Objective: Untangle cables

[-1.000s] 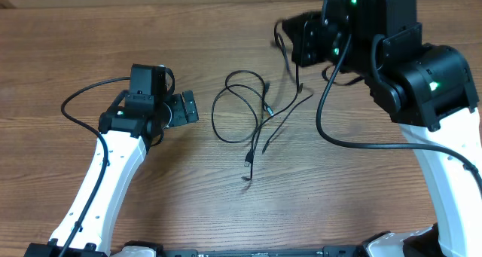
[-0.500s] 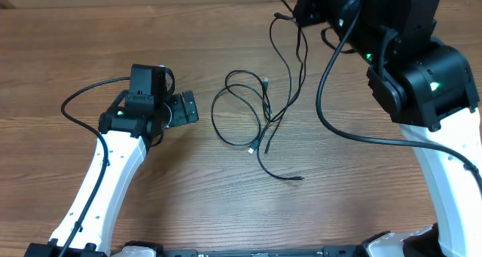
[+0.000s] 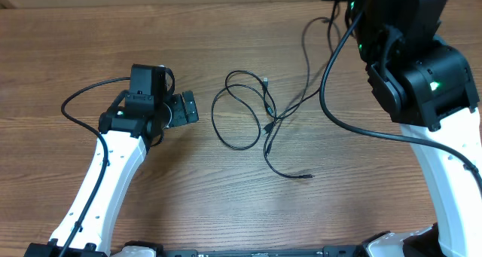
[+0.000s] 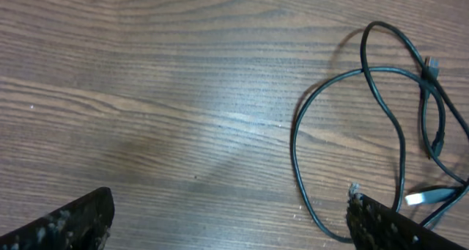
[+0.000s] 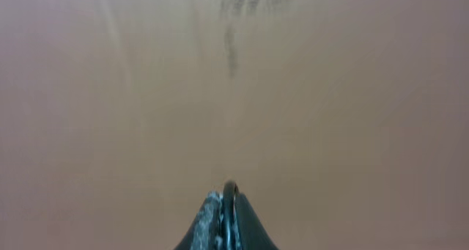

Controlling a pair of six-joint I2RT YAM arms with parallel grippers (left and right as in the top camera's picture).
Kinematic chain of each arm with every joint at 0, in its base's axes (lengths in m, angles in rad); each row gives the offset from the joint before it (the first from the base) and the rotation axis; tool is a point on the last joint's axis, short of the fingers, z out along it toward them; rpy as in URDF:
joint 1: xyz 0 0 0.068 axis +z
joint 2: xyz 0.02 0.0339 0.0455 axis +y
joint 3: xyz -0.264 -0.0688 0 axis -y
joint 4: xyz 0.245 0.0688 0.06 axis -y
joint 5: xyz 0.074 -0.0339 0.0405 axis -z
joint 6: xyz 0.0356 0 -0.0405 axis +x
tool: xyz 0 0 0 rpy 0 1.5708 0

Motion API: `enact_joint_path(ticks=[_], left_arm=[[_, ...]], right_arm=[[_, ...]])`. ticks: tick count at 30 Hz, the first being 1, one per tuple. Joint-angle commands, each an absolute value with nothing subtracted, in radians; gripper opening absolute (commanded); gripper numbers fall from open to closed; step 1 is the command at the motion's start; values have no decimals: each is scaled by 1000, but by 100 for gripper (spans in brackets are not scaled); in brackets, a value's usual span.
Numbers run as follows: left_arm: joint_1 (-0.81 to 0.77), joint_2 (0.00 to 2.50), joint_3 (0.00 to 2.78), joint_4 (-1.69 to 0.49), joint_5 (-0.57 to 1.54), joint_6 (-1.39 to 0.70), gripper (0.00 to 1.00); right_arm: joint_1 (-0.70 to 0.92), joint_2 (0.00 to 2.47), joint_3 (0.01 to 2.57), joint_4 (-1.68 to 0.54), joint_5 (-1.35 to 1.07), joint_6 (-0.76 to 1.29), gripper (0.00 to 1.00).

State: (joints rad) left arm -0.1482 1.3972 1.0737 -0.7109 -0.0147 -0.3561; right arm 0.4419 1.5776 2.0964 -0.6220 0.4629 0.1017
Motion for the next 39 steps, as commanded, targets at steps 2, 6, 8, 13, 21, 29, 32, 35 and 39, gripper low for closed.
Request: enact_joint_path(ticks=[2,6,8,13,21,29,32,35,39], left_arm=[[-144,1401,1082,-710,-7,-337,100],[-144,1401,1082,-710,-7,-337,100],[-144,1401,1082,-710,-7,-337,100],[-144,1401,1082,-710,-7,-337,100],[-144,1401,1082,-710,-7,-337,100],[-144,1401,1082,-710,-7,-337,100],[-144,1401,1082,-710,-7,-337,100],[-144,1401,1082,-710,-7,-337,100],[-144,1401,1082,-710,-7,-337,100]], right_arm=[[442,1510,2130,-419,612,-66,4],[442,1472,2130,-258,618,-134,4],[442,1462,2130,-226,632,-149,4],[442,1456,2129,-273,670,-181,4],[438,1468,2129,-282,829,-305,4],[247,1483,2128,-432,986,-269,4],[157,1490,2128,-503,985,-199,4],[69,1502,2127,-554,982,-163,4],[-50,1526,2127,-604,968,-157,4]])
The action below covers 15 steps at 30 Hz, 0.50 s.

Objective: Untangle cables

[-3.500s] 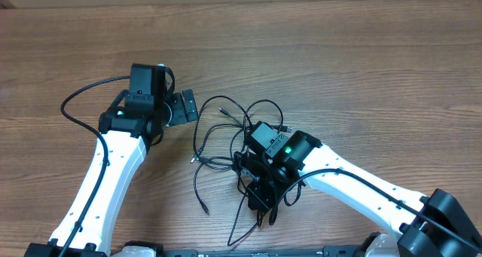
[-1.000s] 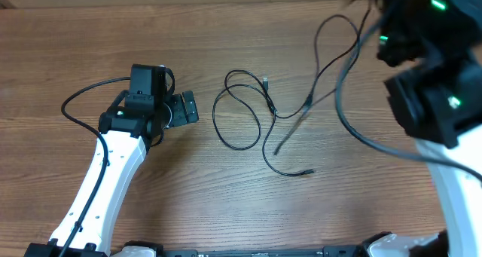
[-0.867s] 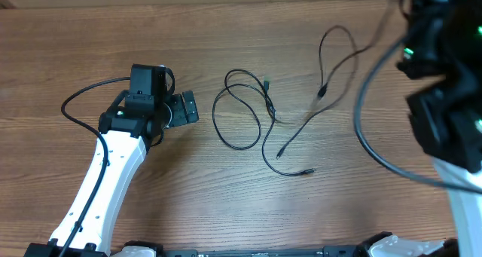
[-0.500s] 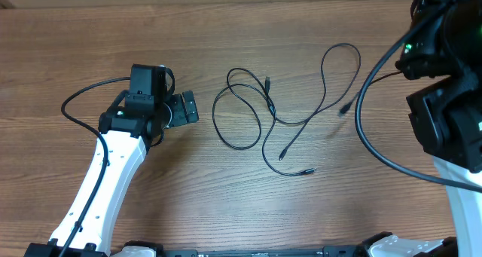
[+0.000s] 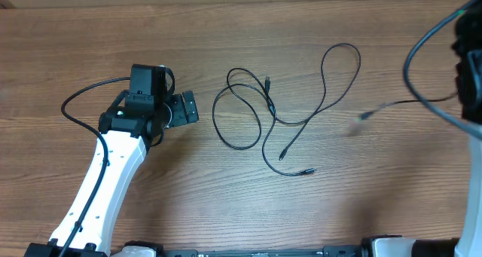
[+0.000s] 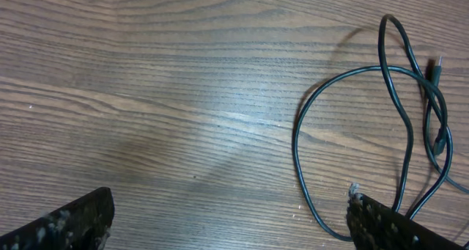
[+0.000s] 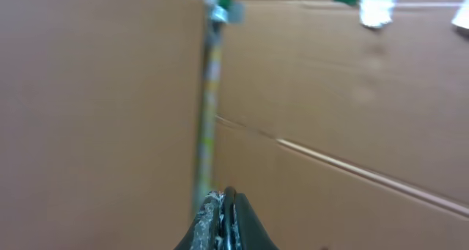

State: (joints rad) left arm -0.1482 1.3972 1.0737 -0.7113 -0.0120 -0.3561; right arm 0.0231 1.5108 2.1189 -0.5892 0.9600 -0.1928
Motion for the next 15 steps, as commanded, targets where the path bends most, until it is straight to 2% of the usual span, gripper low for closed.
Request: enact_joint_path(ticks=[1,6,15], left_arm=[[-144,1401,1082,-710,-7,-337,100],[-144,1401,1082,-710,-7,-337,100],[-144,1401,1082,-710,-7,-337,100]], right_arm=[[-81,1531,2127,-617,968,-157,4],[-213,1562,2127,-690,968,-143,4],[-481,1595,2127,-889,954,5,4]])
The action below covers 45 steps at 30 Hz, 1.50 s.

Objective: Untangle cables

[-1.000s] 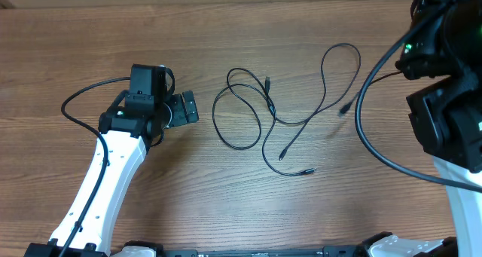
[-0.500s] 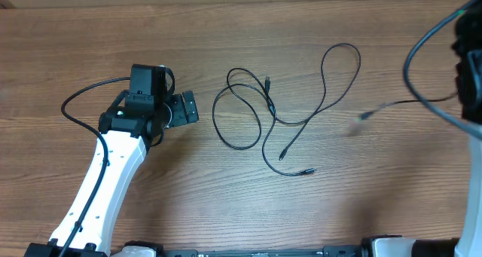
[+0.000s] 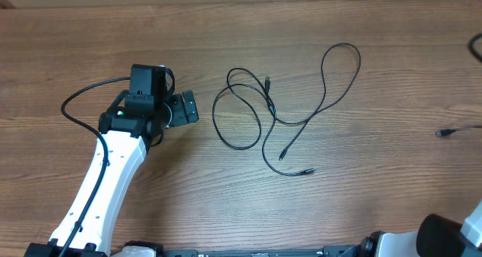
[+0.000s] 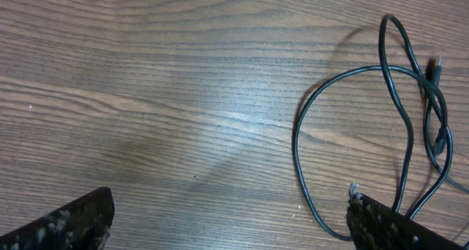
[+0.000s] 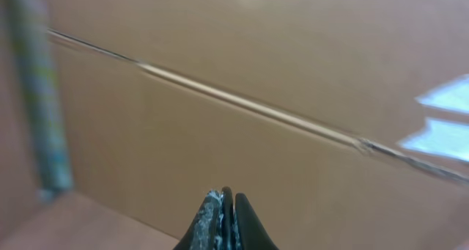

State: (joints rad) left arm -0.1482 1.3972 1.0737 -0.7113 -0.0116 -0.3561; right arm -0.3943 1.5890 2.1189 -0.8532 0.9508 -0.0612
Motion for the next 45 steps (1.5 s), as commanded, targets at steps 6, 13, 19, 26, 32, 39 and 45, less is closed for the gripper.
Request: enact_joint_path(ticks=[6,13,19,26,32,39,45], left_arm=[[-144,1401,1082,-710,-7,-337,100],[-144,1401,1082,-710,-7,-337,100],[-144,1401,1082,-710,-7,-337,100],[-144,1401,1082,-710,-7,-337,100],[-144,1401,1082,-710,-7,-337,100],[-144,1401,1082,-710,-7,-337,100],[-144,1401,1082,-710,-7,-337,100]], right_arm=[[-715,1620,2127,-1037,802,93,4],[-971,1664,2119,-1128,418,240,4],[-1091,1737,2082,-1132,165,239,4],[-1108,1810,2035,-1150,102,239,4],[-1111,1811,1902,-1112,103,239,4],[-1111,1811,1732,-1061,20,240,4],[-1111,1811,1640,-1041,-32,240,4]])
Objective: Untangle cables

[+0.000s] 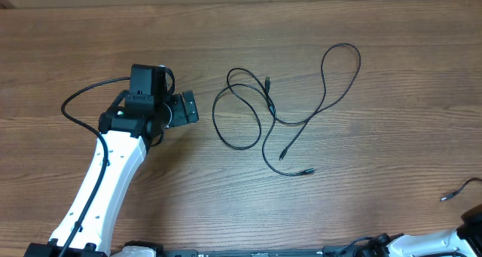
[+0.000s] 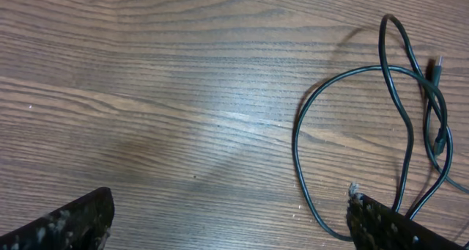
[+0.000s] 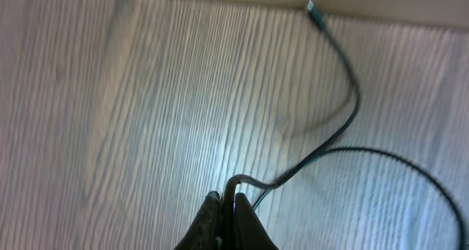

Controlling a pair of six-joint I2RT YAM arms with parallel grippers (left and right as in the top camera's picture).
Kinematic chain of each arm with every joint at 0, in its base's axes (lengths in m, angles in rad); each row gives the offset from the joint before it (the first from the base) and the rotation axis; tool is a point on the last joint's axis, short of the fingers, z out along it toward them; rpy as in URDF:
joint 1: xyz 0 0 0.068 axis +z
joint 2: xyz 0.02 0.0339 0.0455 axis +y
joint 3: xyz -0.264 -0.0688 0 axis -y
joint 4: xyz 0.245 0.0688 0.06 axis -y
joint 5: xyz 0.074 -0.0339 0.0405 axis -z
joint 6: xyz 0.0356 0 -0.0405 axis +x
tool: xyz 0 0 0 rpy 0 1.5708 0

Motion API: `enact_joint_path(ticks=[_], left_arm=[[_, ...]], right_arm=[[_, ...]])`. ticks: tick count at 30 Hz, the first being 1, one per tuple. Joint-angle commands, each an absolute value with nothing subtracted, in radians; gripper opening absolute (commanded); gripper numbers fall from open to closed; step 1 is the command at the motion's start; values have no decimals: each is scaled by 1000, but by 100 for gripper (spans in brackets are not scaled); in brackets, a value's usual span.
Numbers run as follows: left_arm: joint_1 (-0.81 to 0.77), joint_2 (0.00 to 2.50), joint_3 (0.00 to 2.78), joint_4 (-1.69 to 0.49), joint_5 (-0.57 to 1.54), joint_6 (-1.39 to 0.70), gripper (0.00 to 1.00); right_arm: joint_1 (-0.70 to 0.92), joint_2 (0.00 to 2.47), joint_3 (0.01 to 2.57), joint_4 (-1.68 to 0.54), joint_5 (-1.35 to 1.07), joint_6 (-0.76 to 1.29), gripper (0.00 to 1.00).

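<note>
Thin black cables (image 1: 241,110) lie looped over each other at the table's middle, and one long strand swings out to a far loop (image 1: 343,57). In the left wrist view the nearest loop (image 2: 344,125) lies just beyond my open left gripper (image 2: 231,210), also visible from overhead (image 1: 183,108), with nothing between its fingers. My right gripper (image 3: 228,200) is shut on a separate black cable (image 3: 333,136), whose plug end (image 3: 311,6) rests on the wood. From overhead that plug end (image 1: 446,197) shows near the front right corner.
The wooden table (image 1: 392,129) spreads all round the cables. My left arm (image 1: 113,166) reaches in from the front left with its own black lead (image 1: 83,95) arching beside it. Only a sliver of my right arm (image 1: 429,246) shows at the front edge.
The held cable's plug end has gone from the right edge at mid-depth to the front right corner. The right wrist camera faced cardboard then and faces the tabletop now. The left arm has not moved.
My right gripper was shut on a cable high over the back right, that cable still running through the pile. Then the cable trailed free at the right, clear of the pile. It reached the right edge, and now the front right corner. The left gripper stayed open throughout.
</note>
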State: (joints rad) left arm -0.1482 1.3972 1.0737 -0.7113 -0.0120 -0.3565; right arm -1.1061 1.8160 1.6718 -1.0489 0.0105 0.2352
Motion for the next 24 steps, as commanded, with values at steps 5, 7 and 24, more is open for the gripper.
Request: enact_joint_path(ticks=[5,7,24], left_arm=[[-144,1401,1082,-710,-7,-337,100],[-144,1401,1082,-710,-7,-337,100],[-144,1401,1082,-710,-7,-337,100]], right_arm=[[-1111,1811,1587,-1041,-32,241,4],[-1111,1811,1565,-1041,-32,250,4],[-1110,1811,1491,-1007,-50,295,35]])
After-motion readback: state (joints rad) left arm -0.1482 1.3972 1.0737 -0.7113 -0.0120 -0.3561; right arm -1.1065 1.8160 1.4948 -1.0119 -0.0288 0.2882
